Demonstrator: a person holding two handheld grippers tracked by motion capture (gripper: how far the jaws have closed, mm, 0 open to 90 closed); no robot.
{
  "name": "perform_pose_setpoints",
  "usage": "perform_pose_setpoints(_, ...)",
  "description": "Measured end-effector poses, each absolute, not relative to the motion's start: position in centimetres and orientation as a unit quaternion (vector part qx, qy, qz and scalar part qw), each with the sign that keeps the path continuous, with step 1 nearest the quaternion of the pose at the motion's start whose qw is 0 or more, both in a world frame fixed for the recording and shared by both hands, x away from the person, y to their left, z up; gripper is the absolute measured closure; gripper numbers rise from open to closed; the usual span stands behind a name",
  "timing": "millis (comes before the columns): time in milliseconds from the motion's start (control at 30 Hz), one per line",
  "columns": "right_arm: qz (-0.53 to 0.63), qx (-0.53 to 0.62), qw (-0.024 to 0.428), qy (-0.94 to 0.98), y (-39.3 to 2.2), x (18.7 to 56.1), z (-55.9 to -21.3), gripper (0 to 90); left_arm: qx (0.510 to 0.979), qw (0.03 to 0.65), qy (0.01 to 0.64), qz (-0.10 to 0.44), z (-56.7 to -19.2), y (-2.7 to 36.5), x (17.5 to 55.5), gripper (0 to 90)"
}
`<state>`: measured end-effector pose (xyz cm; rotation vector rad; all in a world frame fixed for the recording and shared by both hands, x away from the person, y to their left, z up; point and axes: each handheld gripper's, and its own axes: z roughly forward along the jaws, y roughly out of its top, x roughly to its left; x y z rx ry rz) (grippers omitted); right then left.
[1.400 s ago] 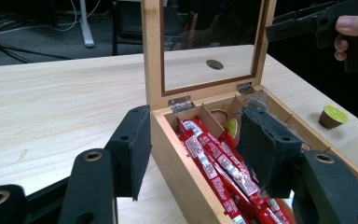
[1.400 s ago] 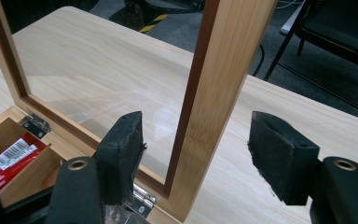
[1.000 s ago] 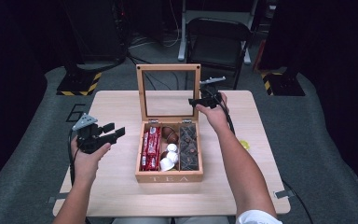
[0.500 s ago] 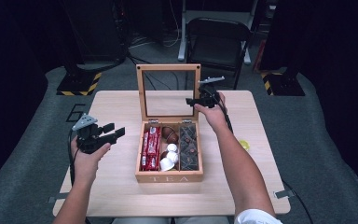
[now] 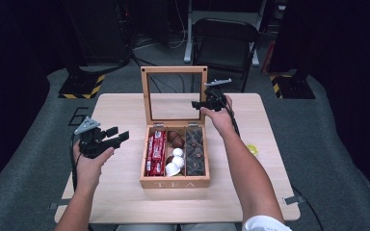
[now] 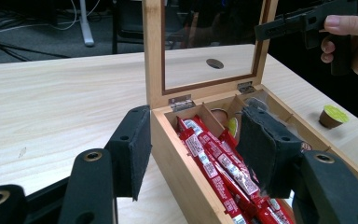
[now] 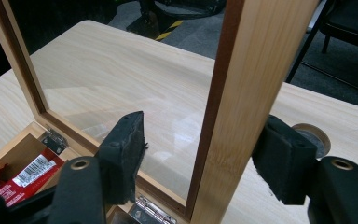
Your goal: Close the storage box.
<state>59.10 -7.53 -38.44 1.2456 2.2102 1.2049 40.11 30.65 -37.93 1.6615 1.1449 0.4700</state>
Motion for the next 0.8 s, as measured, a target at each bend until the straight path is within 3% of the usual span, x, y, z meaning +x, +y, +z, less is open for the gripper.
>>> perform_pose_setpoints(333, 0.422, 0.445, 0.164, 0.773, -8.4, 59.1, -38.1, 56.8, 0.691, 0.508, 0.475, 0.195, -38.0, 30.6, 40.2, 44.2)
perform_pose_setpoints(800, 0.429, 0.438, 0.168, 0.772, -9.2, 58.4, -38.1, 65.0, 0.691, 0.508, 0.475, 0.196, -38.0, 30.7, 40.2, 44.2)
